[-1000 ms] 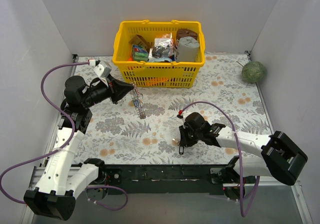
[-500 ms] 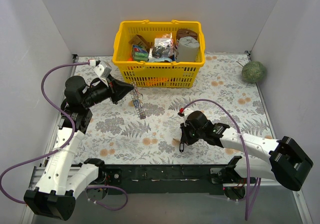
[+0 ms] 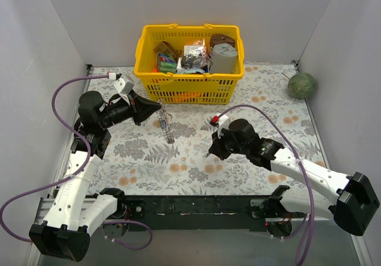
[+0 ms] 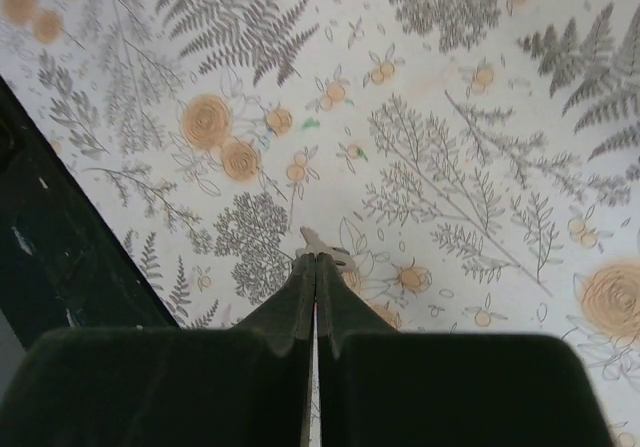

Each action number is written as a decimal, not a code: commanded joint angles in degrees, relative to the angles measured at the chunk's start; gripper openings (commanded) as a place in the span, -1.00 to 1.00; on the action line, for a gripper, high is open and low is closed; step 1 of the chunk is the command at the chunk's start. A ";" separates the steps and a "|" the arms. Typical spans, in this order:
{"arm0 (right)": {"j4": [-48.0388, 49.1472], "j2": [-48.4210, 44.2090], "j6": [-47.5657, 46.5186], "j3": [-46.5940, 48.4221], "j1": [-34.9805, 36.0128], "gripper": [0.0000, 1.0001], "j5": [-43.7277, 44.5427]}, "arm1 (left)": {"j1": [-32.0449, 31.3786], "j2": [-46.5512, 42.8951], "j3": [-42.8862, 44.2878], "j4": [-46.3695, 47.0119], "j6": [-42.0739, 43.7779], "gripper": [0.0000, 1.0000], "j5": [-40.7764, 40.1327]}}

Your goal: Put the keys on the keyring

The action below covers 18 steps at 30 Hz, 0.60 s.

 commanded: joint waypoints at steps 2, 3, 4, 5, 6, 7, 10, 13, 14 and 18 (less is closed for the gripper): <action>4.26 -3.11 -6.04 7.24 -2.49 -0.97 -7.89 | -0.29 0.37 -1.27 4.27 -1.97 -1.00 5.99; 4.70 -3.63 -6.56 8.03 -2.94 -0.97 -8.78 | -0.29 0.55 -1.27 4.53 -2.06 -1.00 6.61; 4.88 -3.90 -6.92 9.25 -3.38 -0.97 -9.66 | -0.29 0.72 -1.27 4.62 -2.06 -1.00 7.31; 5.05 -4.08 -7.09 9.96 -4.16 -0.97 -11.41 | -0.29 0.81 -1.19 4.71 -2.06 -1.00 8.36; 5.58 -4.60 -7.27 10.49 -4.61 -0.97 -12.30 | -0.29 0.90 -1.27 4.88 -1.88 -1.00 8.98; 5.93 -4.78 -7.71 10.84 -5.13 -0.97 -13.44 | -0.29 0.99 -1.27 4.97 -1.79 -1.00 9.51; 7.59 -5.74 -7.89 12.34 -6.80 -0.97 -17.48 | -0.29 1.34 -1.19 5.15 -1.62 -1.00 11.10; 9.01 -6.63 -7.80 12.52 -8.21 -0.97 -19.51 | -0.29 1.95 -1.27 5.06 -1.79 -1.00 11.62; 9.01 -6.71 -7.89 12.52 -8.82 -0.97 -19.86 | -0.29 2.04 -1.19 5.15 -1.79 -1.00 11.62; 8.83 -6.80 -8.06 12.34 -10.32 -0.97 -21.00 | -0.29 1.95 -1.27 5.15 -1.62 -1.00 11.89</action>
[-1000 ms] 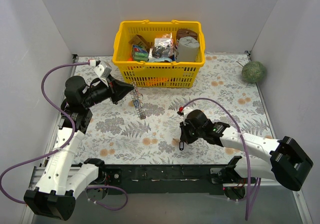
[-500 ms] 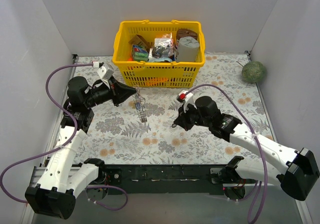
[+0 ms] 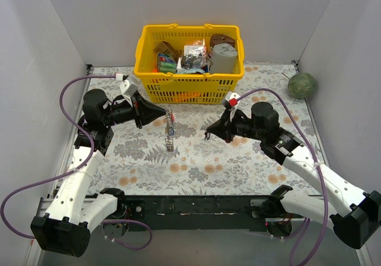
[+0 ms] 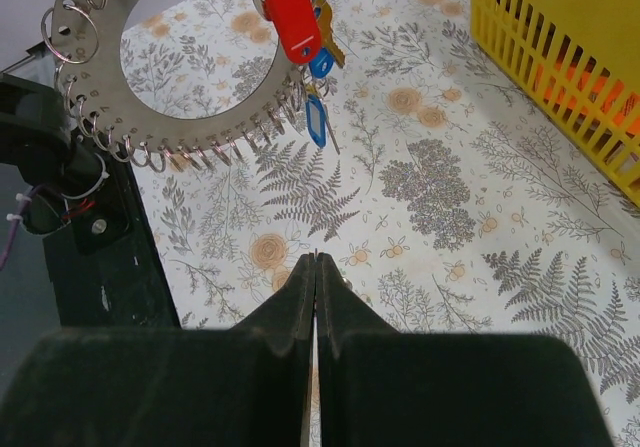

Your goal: Put the keys on the keyring

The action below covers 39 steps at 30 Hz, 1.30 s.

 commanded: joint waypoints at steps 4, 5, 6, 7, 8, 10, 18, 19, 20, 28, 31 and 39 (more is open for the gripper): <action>3.42 -0.71 -0.74 2.04 -2.28 -0.97 -4.35 | -0.15 -0.30 0.52 2.55 -0.28 -1.00 2.12; 3.59 -0.62 -0.65 1.96 -2.55 -0.97 -4.88 | -0.24 -0.12 0.43 2.63 -0.37 -1.00 2.38; 3.59 -0.53 -0.48 2.05 -2.72 -0.97 -5.06 | -0.24 -0.21 0.43 2.63 -0.46 -1.00 2.47; 3.59 -0.44 -0.56 2.22 -2.81 -0.97 -5.23 | -0.24 -0.12 0.35 2.81 -0.46 -1.00 2.65; 3.59 -0.27 -0.39 2.31 -2.99 -0.97 -5.84 | -0.24 -0.12 0.34 2.90 -0.55 -1.00 2.82; 5.26 0.26 -0.30 3.01 -3.16 -0.97 -6.55 | -0.24 0.05 0.26 3.34 -1.07 -1.00 3.00; 6.32 3.51 0.14 6.44 -3.34 -0.97 -10.94 | -0.59 1.64 -0.62 6.50 -5.82 -1.00 6.51; 6.32 3.77 0.14 6.88 -3.34 -0.97 -11.30 | -0.85 1.72 -0.71 6.50 -6.17 -1.00 6.69; 6.32 4.21 0.14 7.40 -3.34 -0.97 -12.00 | -1.29 1.90 -0.71 8.07 -6.35 -1.00 6.86; 6.23 5.36 -0.03 10.74 -3.34 -0.97 -13.85 | -5.42 2.95 -0.71 9.75 -6.70 -1.00 6.87; 6.14 5.62 -0.03 11.88 -3.34 -0.97 -14.99 | -7.35 3.57 -0.71 10.28 -6.96 -1.00 6.16; 5.70 6.41 0.05 14.79 -3.34 -0.97 -17.45 | -11.75 5.33 -0.18 11.33 -6.88 -1.00 2.83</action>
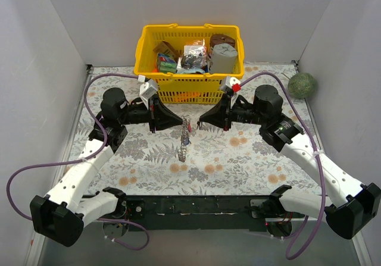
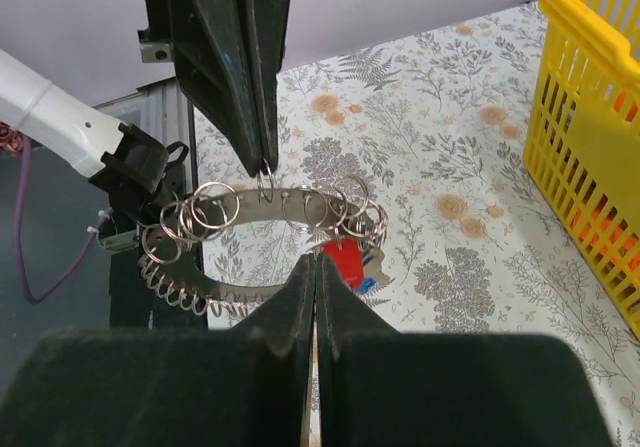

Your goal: Put the keys on the keyring

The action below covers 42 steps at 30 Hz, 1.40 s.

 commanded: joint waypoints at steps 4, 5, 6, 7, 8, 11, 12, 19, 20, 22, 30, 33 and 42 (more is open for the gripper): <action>1.53 0.60 -0.10 4.59 -0.30 -0.97 -3.36 | -2.18 0.35 0.89 3.25 -0.45 -1.00 -2.47; 1.53 0.69 -0.01 4.67 -0.30 -0.97 -3.80 | -2.27 0.43 0.89 3.51 -0.45 -1.00 -2.56; 1.61 0.69 0.08 4.67 -0.30 -0.97 -3.89 | -2.36 0.52 0.98 3.51 -0.36 -1.00 -2.64; 1.61 0.69 0.16 4.67 -0.39 -0.97 -4.06 | -2.45 0.61 1.06 3.60 -0.45 -1.00 -2.82; 1.61 0.69 0.16 4.67 -0.22 -0.97 -4.24 | -2.62 0.70 1.06 3.78 -0.54 -1.00 -2.82; 1.70 0.78 0.34 4.59 -0.30 -0.97 -4.94 | -2.89 0.96 1.24 4.04 -0.54 -1.00 -3.17; 1.79 0.87 0.34 4.67 -0.30 -0.97 -5.20 | -2.80 0.96 1.24 4.13 -0.63 -1.00 -3.26; 2.84 1.83 1.65 5.38 -0.30 -0.97 -7.75 | -3.24 1.40 1.59 4.31 -0.54 -1.00 -3.26; 3.10 2.27 1.92 5.46 -0.30 -0.97 -8.02 | -3.33 1.40 1.59 4.31 -0.63 -1.00 -3.35; 3.54 2.71 2.62 5.82 -0.30 -0.97 -8.98 | -3.42 1.40 1.59 4.31 -0.63 -1.00 -3.44; 3.99 6.58 5.26 7.49 -0.30 -0.97 -11.97 | -3.77 1.49 1.59 4.31 -0.45 -1.00 -4.05; 4.07 6.93 5.44 7.57 -0.30 -0.97 -12.06 | -3.86 1.49 1.68 4.39 -0.36 -1.00 -4.23; 5.13 7.19 6.05 7.66 -0.21 -0.97 -12.76 | -4.12 1.93 1.68 4.31 -0.45 -1.00 -4.67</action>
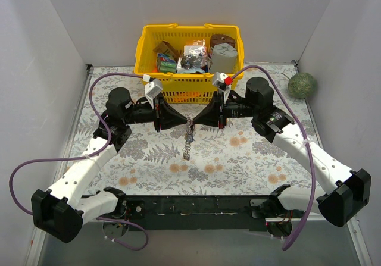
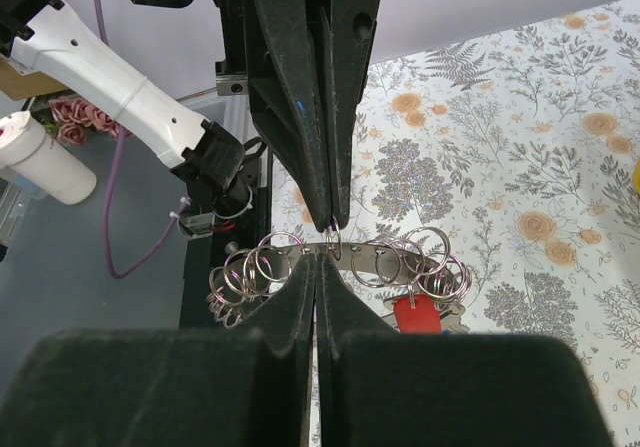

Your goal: Put the keys on the keyring

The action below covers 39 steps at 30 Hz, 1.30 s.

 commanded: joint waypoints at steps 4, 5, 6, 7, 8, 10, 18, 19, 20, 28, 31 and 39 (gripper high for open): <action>3.97 0.09 1.62 2.37 0.05 -0.97 -1.95 | -0.56 -0.17 1.77 1.90 -0.21 -1.00 -0.97; 4.06 0.27 1.71 2.37 0.14 -0.97 -1.95 | -0.64 -0.17 1.77 1.81 -0.21 -1.00 -0.89; 4.15 0.35 1.80 2.37 0.22 -0.97 -1.86 | -0.73 -0.26 1.77 1.90 -0.12 -1.00 -0.89; 4.41 0.53 1.88 2.46 0.23 -0.97 -1.95 | -0.73 -0.26 1.77 1.81 -0.21 -1.00 -0.97; 4.41 0.70 2.06 2.46 0.31 -0.97 -1.86 | -0.73 -0.26 1.77 1.81 -0.30 -1.00 -0.97; 4.59 0.88 2.23 2.46 0.40 -0.97 -1.68 | -0.82 -0.34 1.77 1.81 -0.30 -1.00 -0.97; 3.18 1.06 2.94 2.20 0.49 -0.97 3.06 | -1.08 -1.13 1.50 1.81 -0.21 -1.00 -1.06; 3.18 0.36 3.03 2.02 0.49 -0.97 5.06 | -1.00 -1.22 1.42 1.81 -0.30 -1.00 -1.06; 3.01 0.01 2.94 1.85 0.49 -0.97 5.95 | -1.08 -1.31 1.24 1.81 -0.21 -1.00 -1.06; 2.74 -0.17 3.20 0.61 0.31 -0.97 6.67 | -1.09 -2.54 0.71 2.08 0.14 -1.00 -1.59; 3.44 -0.26 3.64 0.18 0.31 -0.97 6.23 | -1.09 -3.16 0.54 2.34 0.49 -1.00 -1.94; 3.53 0.62 3.99 -0.61 0.31 -0.97 4.30 | -1.09 -4.65 -0.52 3.92 0.23 -1.00 -2.56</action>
